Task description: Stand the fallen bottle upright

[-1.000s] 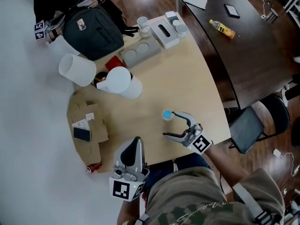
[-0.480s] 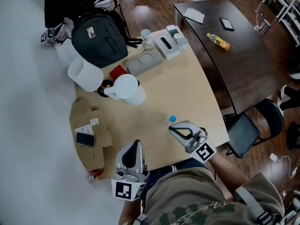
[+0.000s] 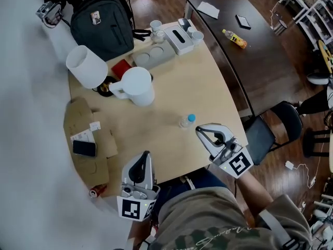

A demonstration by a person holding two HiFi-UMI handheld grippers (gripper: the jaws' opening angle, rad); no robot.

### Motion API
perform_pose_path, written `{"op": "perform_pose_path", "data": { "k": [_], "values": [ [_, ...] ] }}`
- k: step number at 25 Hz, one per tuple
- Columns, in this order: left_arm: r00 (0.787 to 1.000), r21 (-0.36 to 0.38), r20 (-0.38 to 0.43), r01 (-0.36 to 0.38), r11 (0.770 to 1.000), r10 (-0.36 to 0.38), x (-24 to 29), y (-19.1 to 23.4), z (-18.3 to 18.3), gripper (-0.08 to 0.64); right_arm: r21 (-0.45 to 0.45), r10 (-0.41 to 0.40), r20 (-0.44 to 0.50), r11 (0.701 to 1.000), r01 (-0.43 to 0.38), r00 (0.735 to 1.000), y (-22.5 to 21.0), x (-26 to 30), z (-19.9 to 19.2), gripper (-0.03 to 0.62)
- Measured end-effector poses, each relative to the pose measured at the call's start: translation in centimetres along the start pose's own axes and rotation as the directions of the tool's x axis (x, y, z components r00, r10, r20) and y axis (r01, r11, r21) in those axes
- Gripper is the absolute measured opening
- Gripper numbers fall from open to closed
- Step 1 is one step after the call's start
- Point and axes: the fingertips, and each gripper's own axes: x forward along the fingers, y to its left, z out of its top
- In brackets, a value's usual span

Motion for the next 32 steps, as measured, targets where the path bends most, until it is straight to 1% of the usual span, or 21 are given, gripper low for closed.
{"op": "perform_pose_path", "data": {
  "k": [2,5,8,10,13,17,21,23,25,29,32],
  "values": [
    [1.0,0.016,0.001,-0.017,1.0,0.017,-1.2,-0.7,0.4,0.003,0.04,-0.009,0.02,0.999,0.008,1.0,0.7,-1.1,1.2,0.005],
    [0.999,0.039,0.02,-0.05,0.998,0.049,-2.8,-2.5,1.2,0.003,0.046,-0.016,0.037,0.999,0.014,0.999,1.8,-3.0,2.6,0.005],
    [0.996,0.06,0.025,-0.083,0.995,0.081,-4.6,-5.1,0.8,0.003,0.065,-0.018,0.052,0.998,0.015,0.998,3.0,-4.8,2.6,0.003],
    [0.993,0.071,0.018,-0.115,0.991,0.114,-6.0,-7.3,0.2,0.003,0.092,-0.007,0.063,0.996,0.001,0.998,4.2,-6.1,2.7,0.003],
    [0.989,0.067,0.013,-0.15,0.986,0.149,-7.8,-11.2,-0.2,0.003,0.098,0.04,0.058,0.994,-0.046,0.997,6.1,-9.4,3.4,0.003],
    [0.988,0.097,0.0,-0.155,0.983,0.156,-9.6,-15.9,0.4,0.003,0.11,0.078,0.093,0.99,-0.088,0.993,7.6,-13.3,5.6,0.003],
    [0.988,0.101,0.004,-0.155,0.983,0.156,-11.4,-18.9,0.7,0.003,0.144,0.077,0.09,0.986,-0.089,0.993,9.1,-16.1,6.6,0.003],
    [0.991,0.102,0.015,-0.135,0.986,0.134,-11.6,-19.9,1.0,0.003,0.156,0.065,0.082,0.985,-0.078,0.994,9.7,-16.8,6.7,0.003],
    [0.993,0.11,0.025,-0.119,0.987,0.117,-11.6,-20.3,1.4,0.003,0.147,0.055,0.066,0.987,-0.064,0.996,10.4,-17.1,6.6,0.003],
    [0.994,0.108,0.035,-0.109,0.988,0.106,-12.2,-19.8,2.2,0.003,0.124,0.032,0.019,0.992,-0.034,0.999,11.9,-17.0,6.4,0.003],
    [0.993,0.097,0.041,-0.113,0.989,0.109,-12.6,-19.1,2.4,0.003,0.097,0.038,-0.006,0.995,-0.037,0.999,12.6,-16.6,6.2,0.003]
  ]
}}
